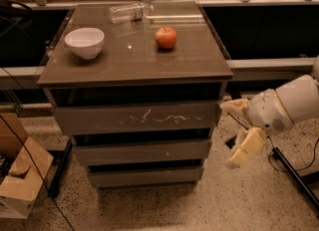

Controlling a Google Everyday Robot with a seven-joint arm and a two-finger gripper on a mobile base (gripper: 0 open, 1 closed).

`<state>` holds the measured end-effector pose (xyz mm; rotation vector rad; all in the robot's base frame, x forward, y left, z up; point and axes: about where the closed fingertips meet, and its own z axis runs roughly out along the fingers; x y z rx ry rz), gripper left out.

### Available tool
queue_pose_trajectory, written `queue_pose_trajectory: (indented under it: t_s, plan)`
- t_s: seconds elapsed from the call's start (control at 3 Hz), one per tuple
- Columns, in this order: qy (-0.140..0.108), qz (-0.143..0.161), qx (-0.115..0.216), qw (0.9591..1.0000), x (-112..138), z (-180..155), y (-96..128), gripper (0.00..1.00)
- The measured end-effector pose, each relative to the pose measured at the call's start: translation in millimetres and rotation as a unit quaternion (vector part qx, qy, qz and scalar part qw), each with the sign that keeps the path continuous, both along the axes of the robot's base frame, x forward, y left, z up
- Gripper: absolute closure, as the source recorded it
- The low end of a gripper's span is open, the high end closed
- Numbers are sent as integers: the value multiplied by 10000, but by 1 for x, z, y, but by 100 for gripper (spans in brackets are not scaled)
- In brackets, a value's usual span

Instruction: Open bottom drawer

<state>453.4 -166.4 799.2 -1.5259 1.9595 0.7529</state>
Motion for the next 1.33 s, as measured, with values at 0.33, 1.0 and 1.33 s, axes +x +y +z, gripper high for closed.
queue_pose_trajectory:
  t_s: [0.33,1.0,1.33]
  plan:
    - [-92,163,99,9998,10,-19,6,0]
    - [-446,226,495,9975,39,-93,22,0]
    - [-330,146,976,9946,55,-123,20,0]
